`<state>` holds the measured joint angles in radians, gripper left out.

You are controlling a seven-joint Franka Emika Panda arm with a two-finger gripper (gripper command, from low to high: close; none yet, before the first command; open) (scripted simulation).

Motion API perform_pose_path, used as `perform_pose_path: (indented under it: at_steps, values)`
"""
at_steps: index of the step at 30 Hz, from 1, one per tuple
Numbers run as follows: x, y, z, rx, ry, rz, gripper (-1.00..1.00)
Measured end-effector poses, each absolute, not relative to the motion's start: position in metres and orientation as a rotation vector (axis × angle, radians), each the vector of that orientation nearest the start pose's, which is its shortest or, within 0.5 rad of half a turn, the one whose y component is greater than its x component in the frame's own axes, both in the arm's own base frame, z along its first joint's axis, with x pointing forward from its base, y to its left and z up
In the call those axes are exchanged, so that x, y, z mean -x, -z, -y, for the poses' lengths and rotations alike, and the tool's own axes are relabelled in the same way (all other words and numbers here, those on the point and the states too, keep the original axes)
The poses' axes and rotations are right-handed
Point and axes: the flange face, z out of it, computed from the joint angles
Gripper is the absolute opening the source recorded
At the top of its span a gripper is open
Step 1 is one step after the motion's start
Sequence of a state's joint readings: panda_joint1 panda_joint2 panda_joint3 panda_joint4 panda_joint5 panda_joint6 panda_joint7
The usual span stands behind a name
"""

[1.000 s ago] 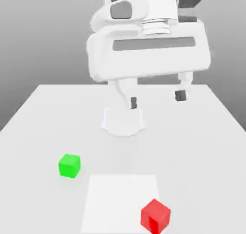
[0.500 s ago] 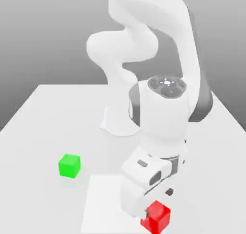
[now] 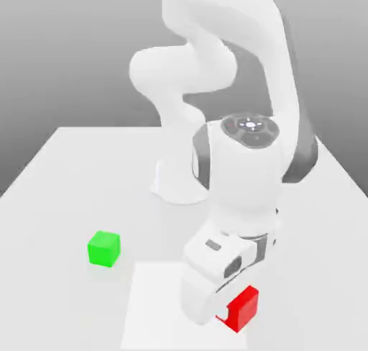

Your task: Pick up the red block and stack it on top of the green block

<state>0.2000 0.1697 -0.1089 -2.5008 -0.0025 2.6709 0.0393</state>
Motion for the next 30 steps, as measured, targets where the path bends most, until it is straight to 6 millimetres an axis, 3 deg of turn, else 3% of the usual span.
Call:
perform_pose_path:
  at_steps: [5,7,14,18,19,30]
  values:
    - [-0.431,-0.243,0.06,3.183,-0.007,0.268,-1.0]
    - [-0.409,-0.249,0.092,3.179,-0.018,0.356,-1.0]
    - [-0.329,-0.254,0.149,3.083,-0.035,0.769,-1.0]
    - [-0.281,-0.248,0.165,2.991,-0.012,0.978,-1.0]
    - [-0.277,-0.244,0.165,2.966,-0.002,1.004,-1.0]
    - [-0.275,-0.187,0.16,2.909,0.027,1.018,-1.0]
